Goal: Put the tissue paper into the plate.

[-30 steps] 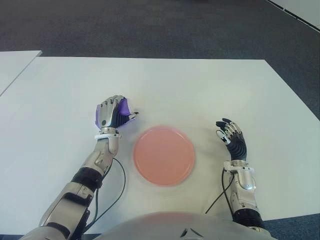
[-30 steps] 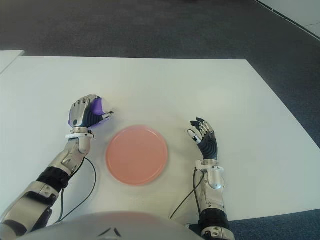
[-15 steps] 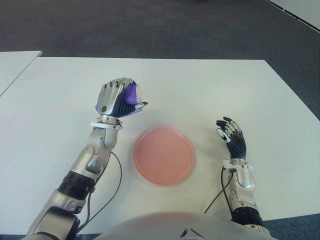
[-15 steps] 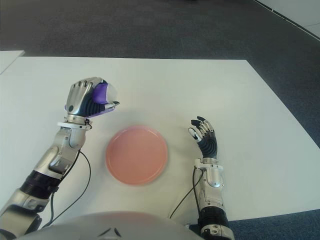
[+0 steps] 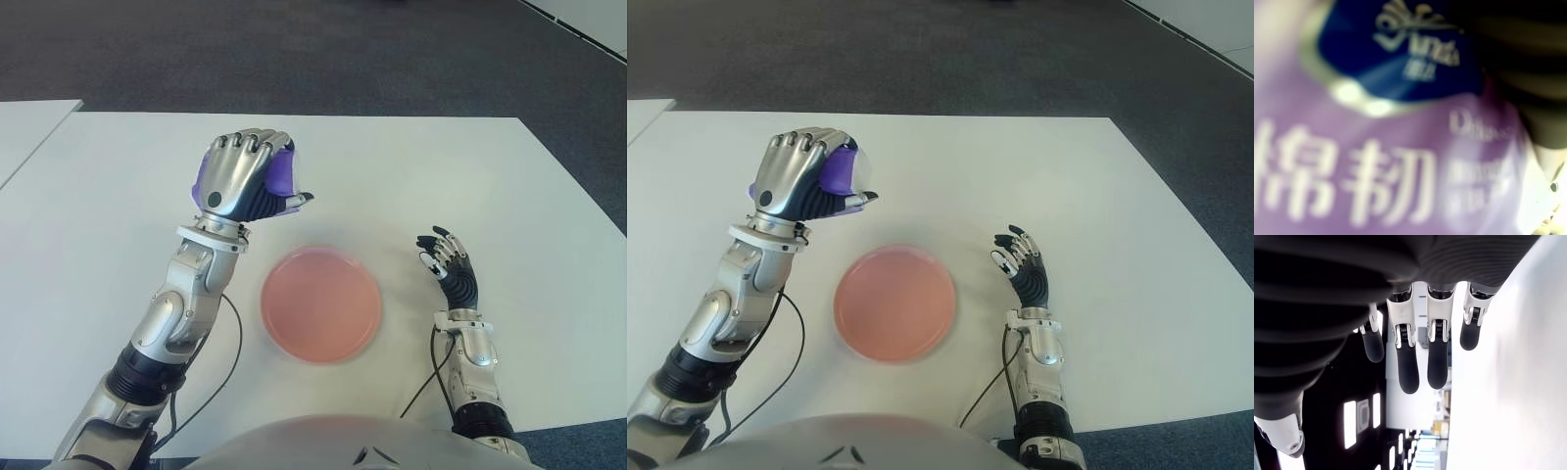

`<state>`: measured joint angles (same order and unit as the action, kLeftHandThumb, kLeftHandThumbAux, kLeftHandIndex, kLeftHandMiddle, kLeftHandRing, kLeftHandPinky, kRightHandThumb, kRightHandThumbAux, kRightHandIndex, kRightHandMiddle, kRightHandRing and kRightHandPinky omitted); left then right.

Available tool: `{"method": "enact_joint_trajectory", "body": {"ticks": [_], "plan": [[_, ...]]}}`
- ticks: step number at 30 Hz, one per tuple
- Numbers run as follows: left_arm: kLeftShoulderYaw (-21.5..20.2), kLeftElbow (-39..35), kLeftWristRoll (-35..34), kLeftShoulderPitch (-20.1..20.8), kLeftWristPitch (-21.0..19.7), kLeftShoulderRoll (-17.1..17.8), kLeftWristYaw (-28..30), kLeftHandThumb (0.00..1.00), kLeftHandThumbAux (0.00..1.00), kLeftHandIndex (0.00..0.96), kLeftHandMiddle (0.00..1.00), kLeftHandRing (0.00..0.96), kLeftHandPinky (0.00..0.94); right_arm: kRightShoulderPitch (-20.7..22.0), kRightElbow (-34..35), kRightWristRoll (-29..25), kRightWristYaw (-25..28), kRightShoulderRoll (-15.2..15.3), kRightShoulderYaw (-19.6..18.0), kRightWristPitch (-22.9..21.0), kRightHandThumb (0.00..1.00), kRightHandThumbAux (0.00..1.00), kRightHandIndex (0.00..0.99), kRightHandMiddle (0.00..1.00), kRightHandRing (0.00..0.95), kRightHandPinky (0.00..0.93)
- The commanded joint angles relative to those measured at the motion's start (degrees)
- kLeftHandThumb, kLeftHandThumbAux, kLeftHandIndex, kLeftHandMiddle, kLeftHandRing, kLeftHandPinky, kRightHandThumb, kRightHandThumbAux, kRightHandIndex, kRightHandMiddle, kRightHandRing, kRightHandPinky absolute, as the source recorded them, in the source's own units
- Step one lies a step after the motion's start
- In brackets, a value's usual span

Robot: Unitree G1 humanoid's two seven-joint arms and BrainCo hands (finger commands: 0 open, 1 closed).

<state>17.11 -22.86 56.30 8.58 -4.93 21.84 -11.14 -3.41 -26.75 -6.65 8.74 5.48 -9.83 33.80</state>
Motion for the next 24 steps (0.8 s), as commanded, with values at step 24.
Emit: {"method": "enact_joint_trajectory", "body": {"ticks": [24], "plan": [[14.11, -3.11, 10.65, -14.80, 4.19, -5.55, 3.62, 0.857, 0.663, 0.407, 0.538, 0.840, 0.826, -7.71, -9.80, 4.50, -5.29, -6.08, 4.23, -0.99, 0.138, 0.652, 0.182, 0.331, 0.286, 0.191]]}}
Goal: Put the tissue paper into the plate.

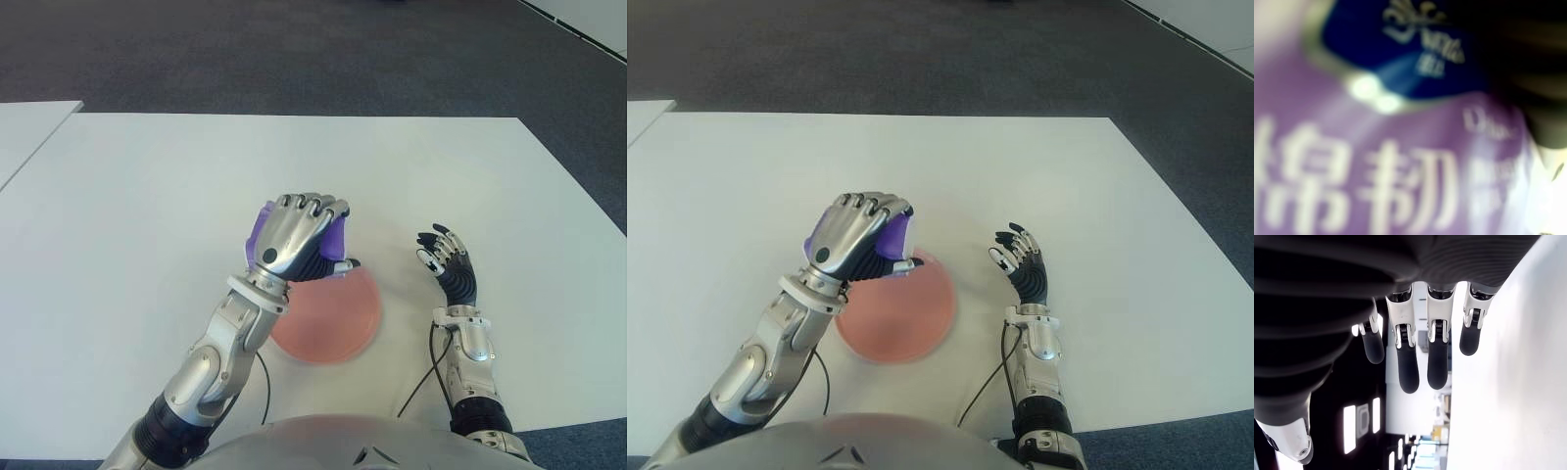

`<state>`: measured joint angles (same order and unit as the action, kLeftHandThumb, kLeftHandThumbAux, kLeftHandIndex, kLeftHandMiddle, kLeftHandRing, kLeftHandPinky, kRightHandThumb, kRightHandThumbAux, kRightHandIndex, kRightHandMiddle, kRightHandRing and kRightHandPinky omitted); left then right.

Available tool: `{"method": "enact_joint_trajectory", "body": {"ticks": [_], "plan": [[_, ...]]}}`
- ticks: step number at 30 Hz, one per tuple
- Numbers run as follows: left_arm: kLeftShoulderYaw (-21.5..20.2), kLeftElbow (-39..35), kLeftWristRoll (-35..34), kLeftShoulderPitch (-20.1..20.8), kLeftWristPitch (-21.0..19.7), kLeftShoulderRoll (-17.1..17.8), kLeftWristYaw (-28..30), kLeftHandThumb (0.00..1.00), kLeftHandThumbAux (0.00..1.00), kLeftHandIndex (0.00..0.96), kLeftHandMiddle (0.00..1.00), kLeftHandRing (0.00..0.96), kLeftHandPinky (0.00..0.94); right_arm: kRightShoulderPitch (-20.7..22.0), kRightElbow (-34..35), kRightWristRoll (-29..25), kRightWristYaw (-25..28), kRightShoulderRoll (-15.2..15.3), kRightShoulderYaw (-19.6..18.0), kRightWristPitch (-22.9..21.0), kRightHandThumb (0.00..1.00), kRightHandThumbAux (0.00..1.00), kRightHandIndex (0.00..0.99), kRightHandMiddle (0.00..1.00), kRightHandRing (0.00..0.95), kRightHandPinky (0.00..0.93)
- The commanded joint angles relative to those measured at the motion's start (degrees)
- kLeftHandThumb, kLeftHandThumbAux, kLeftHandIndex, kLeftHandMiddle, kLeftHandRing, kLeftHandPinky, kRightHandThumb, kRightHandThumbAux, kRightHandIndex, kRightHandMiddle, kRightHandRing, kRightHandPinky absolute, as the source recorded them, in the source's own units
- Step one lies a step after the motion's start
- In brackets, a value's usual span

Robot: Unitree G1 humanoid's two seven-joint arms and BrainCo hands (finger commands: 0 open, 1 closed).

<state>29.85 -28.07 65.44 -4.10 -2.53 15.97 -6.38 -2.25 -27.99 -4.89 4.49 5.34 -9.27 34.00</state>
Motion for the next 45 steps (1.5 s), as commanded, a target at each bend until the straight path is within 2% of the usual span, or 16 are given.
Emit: {"method": "enact_joint_trajectory", "body": {"ticks": [1, 6, 9, 18, 31, 39, 45], "plan": [[1.45, 2.31, 1.57, -2.29, 2.03, 0.26, -1.33, 0.857, 0.663, 0.407, 0.538, 0.839, 0.826, -8.93, -8.57, 2.73, -1.12, -5.89, 3.82, -0.94, 0.134, 0.653, 0.182, 0.329, 0.284, 0.195], [1.93, 2.80, 2.30, -3.07, 3.10, -0.16, -1.84, 0.856, 0.663, 0.407, 0.536, 0.837, 0.829, -9.05, -8.35, 3.00, -1.58, -5.36, 4.65, -0.70, 0.116, 0.673, 0.194, 0.327, 0.293, 0.261], [2.52, 3.57, 2.66, -3.77, 3.50, -0.42, -2.84, 0.856, 0.663, 0.406, 0.535, 0.838, 0.831, -9.15, -7.86, 2.70, -1.52, -5.06, 5.07, -2.01, 0.116, 0.680, 0.198, 0.326, 0.298, 0.270], [2.40, 6.16, -0.98, -4.54, 5.68, -1.71, -5.63, 0.854, 0.665, 0.402, 0.530, 0.834, 0.829, -9.61, -7.09, 2.33, -2.39, -5.18, 5.30, -2.96, 0.112, 0.688, 0.194, 0.327, 0.299, 0.262], [3.42, 10.09, 2.50, -4.50, 4.91, -2.23, -6.79, 0.855, 0.664, 0.405, 0.531, 0.830, 0.829, -10.24, -6.05, 1.33, -3.49, -6.45, 5.25, -2.49, 0.144, 0.689, 0.207, 0.383, 0.329, 0.185], [3.69, 12.10, 3.50, -4.02, 5.81, -1.98, -9.89, 0.858, 0.659, 0.416, 0.540, 0.831, 0.839, -10.56, -5.23, 1.05, -3.39, -6.39, 5.51, -3.42, 0.172, 0.689, 0.213, 0.389, 0.332, 0.218], [3.75, 12.43, 3.32, -3.96, 5.67, -2.19, -10.20, 0.860, 0.657, 0.421, 0.545, 0.829, 0.840, -10.54, -5.12, -0.07, -2.69, -6.73, 5.32, -3.46, 0.190, 0.694, 0.206, 0.401, 0.337, 0.201]]}}
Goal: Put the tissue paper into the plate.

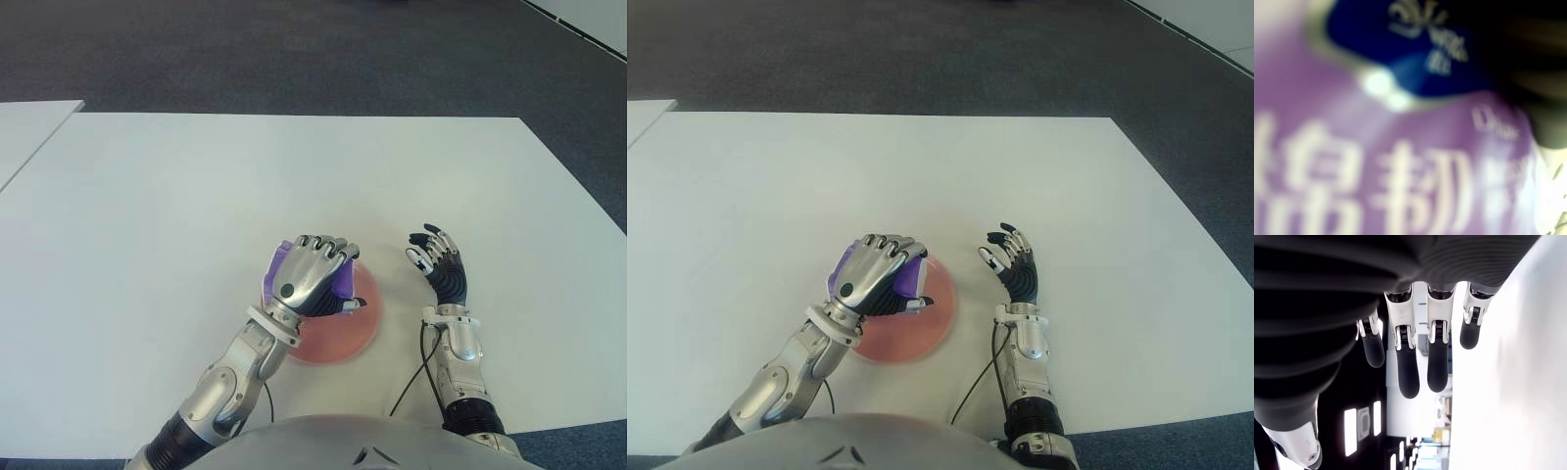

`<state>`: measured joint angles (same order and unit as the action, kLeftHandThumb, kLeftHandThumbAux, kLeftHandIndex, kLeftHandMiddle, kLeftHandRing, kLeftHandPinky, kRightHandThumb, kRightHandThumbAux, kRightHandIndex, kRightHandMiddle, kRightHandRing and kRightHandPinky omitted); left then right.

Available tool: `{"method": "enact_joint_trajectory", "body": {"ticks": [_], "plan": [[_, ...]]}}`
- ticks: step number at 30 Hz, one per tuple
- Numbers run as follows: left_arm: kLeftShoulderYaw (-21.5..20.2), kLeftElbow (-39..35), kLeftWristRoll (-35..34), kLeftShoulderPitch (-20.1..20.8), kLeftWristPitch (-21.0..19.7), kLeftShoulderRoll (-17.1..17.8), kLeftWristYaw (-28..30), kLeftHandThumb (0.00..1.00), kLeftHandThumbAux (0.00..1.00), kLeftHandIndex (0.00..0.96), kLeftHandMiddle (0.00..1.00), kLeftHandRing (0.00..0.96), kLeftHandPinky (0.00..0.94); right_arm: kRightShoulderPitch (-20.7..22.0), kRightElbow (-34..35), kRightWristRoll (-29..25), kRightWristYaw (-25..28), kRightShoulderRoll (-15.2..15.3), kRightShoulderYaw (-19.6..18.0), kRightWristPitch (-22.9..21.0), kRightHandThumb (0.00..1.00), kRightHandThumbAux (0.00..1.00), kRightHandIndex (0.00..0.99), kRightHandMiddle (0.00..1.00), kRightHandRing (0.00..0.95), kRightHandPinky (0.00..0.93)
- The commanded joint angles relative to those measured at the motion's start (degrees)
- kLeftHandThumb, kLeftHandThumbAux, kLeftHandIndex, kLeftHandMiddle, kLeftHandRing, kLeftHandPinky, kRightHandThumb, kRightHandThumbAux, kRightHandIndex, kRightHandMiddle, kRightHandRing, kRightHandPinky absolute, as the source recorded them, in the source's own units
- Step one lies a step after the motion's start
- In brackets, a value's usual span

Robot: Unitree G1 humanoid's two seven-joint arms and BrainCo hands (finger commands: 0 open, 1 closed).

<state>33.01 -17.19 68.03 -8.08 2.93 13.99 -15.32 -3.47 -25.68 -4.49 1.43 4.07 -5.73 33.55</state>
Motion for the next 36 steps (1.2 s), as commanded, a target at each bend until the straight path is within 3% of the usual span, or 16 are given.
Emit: {"method": "enact_joint_trajectory", "body": {"ticks": [1, 7, 9, 10, 11, 12, 13, 15, 18, 21, 30, 36], "plan": [[0.59, 1.60, 0.68, 0.01, 0.21, -0.24, -1.32, 0.860, 0.657, 0.422, 0.545, 0.829, 0.840, -9.33, -7.41, -0.51, 0.44, -5.47, 1.76, -3.02, 0.191, 0.694, 0.205, 0.401, 0.337, 0.200], [0.33, 1.04, -1.38, -0.88, -0.91, -1.71, 0.36, 0.861, 0.654, 0.431, 0.567, 0.818, 0.839, -9.17, -7.73, -0.53, 0.70, -5.49, 1.60, -3.29, 0.226, 0.690, 0.214, 0.404, 0.342, 0.215], [0.14, 0.86, -2.15, -1.12, -1.52, -2.26, 1.44, 0.769, 0.673, 0.433, 0.702, 0.802, 0.802, -8.96, -8.05, -0.50, 0.87, -5.43, 1.56, -3.25, 0.253, 0.683, 0.222, 0.391, 0.332, 0.194], [-0.01, 0.66, -2.71, -1.38, -1.93, -2.68, 2.00, 0.757, 0.676, 0.433, 0.721, 0.800, 0.796, -8.90, -8.22, -0.68, 1.30, -5.36, 1.57, -3.16, 0.257, 0.682, 0.223, 0.389, 0.330, 0.191], [-0.14, 0.41, -3.17, -1.66, -2.30, -2.98, 2.52, 0.735, 0.682, 0.431, 0.703, 0.752, 0.738, -8.90, -8.36, -0.93, 1.85, -5.29, 1.58, -3.02, 0.259, 0.669, 0.221, 0.377, 0.321, 0.184], [-0.23, 0.21, -3.48, -1.86, -2.57, -3.19, 2.91, 0.621, 0.580, 0.419, 0.638, 0.678, 0.669, -8.92, -8.44, -1.10, 2.26, -5.25, 1.58, -2.92, 0.260, 0.657, 0.218, 0.364, 0.312, 0.180], [-0.31, -0.19, -3.58, -2.17, -3.07, -3.36, 3.56, 0.579, 0.544, 0.414, 0.614, 0.652, 0.644, -8.97, -8.59, -1.37, 2.95, -5.17, 1.57, -2.62, 0.260, 0.653, 0.217, 0.359, 0.308, 0.179], [-0.40, -0.53, -3.56, -2.39, -3.58, -3.50, 4.27, 0.436, 0.429, 0.372, 0.458, 0.466, 0.487, -8.94, -8.79, -1.59, 3.69, -5.12, 1.46, -2.32, 0.263, 0.638, 0.208, 0.334, 0.292, 0.196], [-0.42, -1.41, -2.52, -2.93, -4.63, -3.58, 5.39, 0.331, 0.340, 0.309, 0.334, 0.325, 0.348, -8.98, -9.53, -0.87, 4.11, -4.86, 1.31, -0.63, 0.272, 0.630, 0.200, 0.309, 0.279, 0.223], [-0.29, -2.23, -1.05, -3.33, -6.05, -3.79, 6.79, 0.266, 0.279, 0.235, 0.247, 0.239, 0.271, -8.96, -10.19, 1.43, 2.78, -4.37, 1.59, 1.19, 0.274, 0.631, 0.193, 0.290, 0.272, 0.240], [0.27, -3.92, 2.45, -3.51, -8.93, -3.78, 9.43, 0.209, 0.231, 0.173, 0.213, 0.206, 0.245, -8.23, -12.18, 2.90, 1.48, -4.29, 1.71, 4.86, 0.261, 0.622, 0.184, 0.287, 0.282, 0.284], [0.36, -4.75, 3.56, -3.58, -9.98, -3.79, 11.01, 0.189, 0.222, 0.173, 0.209, 0.201, 0.236, -8.05, -12.36, 2.06, 2.67, -4.14, 2.08, 4.63, 0.289, 0.588, 0.188, 0.297, 0.293, 0.283]]}}
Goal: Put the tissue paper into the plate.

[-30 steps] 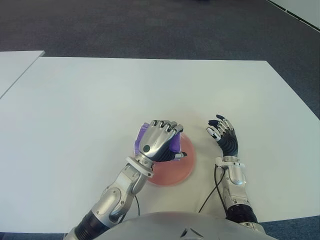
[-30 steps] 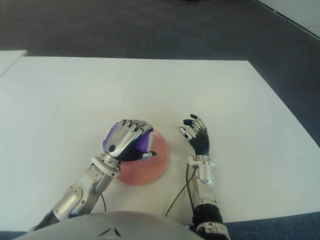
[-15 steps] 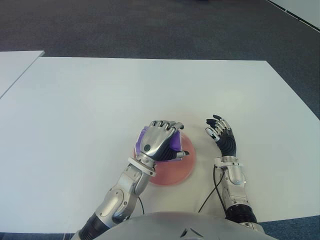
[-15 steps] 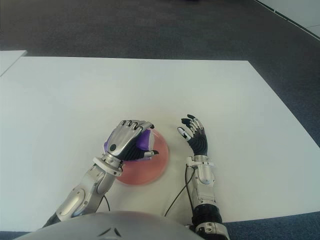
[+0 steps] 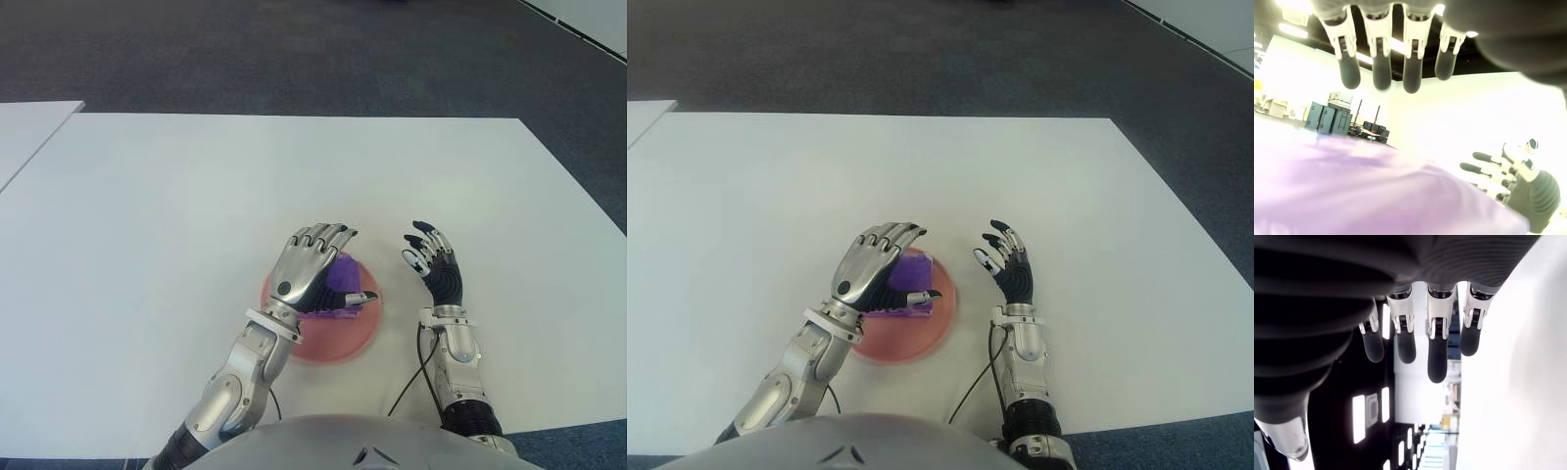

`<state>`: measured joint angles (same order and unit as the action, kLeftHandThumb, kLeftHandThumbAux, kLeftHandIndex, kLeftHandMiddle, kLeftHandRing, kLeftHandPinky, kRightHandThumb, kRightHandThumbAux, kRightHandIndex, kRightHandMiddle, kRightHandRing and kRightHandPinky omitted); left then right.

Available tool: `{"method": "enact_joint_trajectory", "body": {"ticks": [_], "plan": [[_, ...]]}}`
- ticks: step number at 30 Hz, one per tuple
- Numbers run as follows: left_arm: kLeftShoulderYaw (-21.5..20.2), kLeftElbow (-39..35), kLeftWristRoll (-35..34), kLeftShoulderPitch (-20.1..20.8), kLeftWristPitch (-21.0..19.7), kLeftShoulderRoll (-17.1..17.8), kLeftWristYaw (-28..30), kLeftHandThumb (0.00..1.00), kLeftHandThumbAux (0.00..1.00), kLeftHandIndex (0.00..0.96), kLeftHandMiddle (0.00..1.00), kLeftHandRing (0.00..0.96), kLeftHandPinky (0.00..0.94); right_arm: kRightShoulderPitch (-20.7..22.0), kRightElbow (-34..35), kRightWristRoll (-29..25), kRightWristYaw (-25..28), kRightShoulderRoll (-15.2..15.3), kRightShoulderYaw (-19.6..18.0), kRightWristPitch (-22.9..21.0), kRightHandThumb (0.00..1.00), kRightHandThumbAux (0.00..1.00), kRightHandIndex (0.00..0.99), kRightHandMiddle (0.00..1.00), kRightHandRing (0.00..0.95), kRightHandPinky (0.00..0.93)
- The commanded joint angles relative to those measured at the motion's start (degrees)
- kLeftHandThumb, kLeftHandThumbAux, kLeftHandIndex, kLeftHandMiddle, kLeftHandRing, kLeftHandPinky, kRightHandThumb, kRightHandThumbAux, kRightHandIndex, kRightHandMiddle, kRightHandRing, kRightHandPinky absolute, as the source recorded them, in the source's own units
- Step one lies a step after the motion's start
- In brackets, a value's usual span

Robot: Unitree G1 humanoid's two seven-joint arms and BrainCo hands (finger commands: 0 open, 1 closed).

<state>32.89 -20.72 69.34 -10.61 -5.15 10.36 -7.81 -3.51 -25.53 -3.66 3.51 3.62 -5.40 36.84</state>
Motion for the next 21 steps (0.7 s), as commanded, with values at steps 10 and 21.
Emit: {"method": "enact_joint_trajectory", "body": {"ticks": [10, 21], "plan": [[0.62, -2.24, 3.44, -0.99, -2.75, -0.11, 5.07, 0.181, 0.228, 0.176, 0.202, 0.205, 0.263, -7.66, -12.99, 0.41, 2.64, -3.46, 1.57, 0.97, 0.302, 0.570, 0.212, 0.310, 0.309, 0.303], [0.27, -2.75, 2.95, -0.86, -3.23, -0.18, 5.99, 0.194, 0.226, 0.178, 0.188, 0.188, 0.240, -7.14, -13.52, 0.39, 2.78, -3.94, 1.23, 0.78, 0.303, 0.577, 0.253, 0.337, 0.326, 0.308]]}}
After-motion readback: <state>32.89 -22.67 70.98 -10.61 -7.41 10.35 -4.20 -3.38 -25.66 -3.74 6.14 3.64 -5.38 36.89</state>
